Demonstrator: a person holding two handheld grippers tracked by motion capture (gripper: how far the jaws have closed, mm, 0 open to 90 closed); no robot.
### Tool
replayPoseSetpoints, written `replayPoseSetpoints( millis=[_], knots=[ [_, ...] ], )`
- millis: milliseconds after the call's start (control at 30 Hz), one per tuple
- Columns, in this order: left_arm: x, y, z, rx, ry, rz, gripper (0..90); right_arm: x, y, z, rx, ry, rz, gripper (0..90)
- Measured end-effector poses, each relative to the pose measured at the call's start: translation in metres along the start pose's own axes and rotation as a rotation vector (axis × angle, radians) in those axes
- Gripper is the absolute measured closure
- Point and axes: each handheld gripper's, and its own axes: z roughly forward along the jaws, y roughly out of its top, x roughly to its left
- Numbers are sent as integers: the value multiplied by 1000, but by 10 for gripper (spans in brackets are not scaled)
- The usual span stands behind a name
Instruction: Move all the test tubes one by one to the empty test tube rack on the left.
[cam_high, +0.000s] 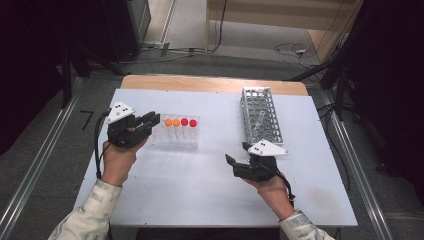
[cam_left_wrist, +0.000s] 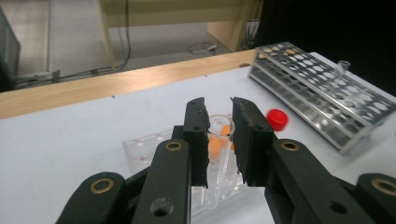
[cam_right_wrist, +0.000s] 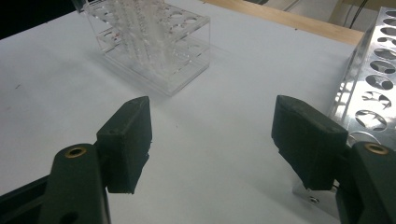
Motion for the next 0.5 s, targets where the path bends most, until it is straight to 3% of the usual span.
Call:
replayPoseSetpoints(
  millis=[267, 500],
  knots=[
    [7, 2, 17, -11, 55, 13, 763, -2, 0, -1, 2, -9, 7, 276],
    [10, -1, 28, 6, 71, 20, 763, -6, -1, -2, 2, -17, 11, 279]
  ],
)
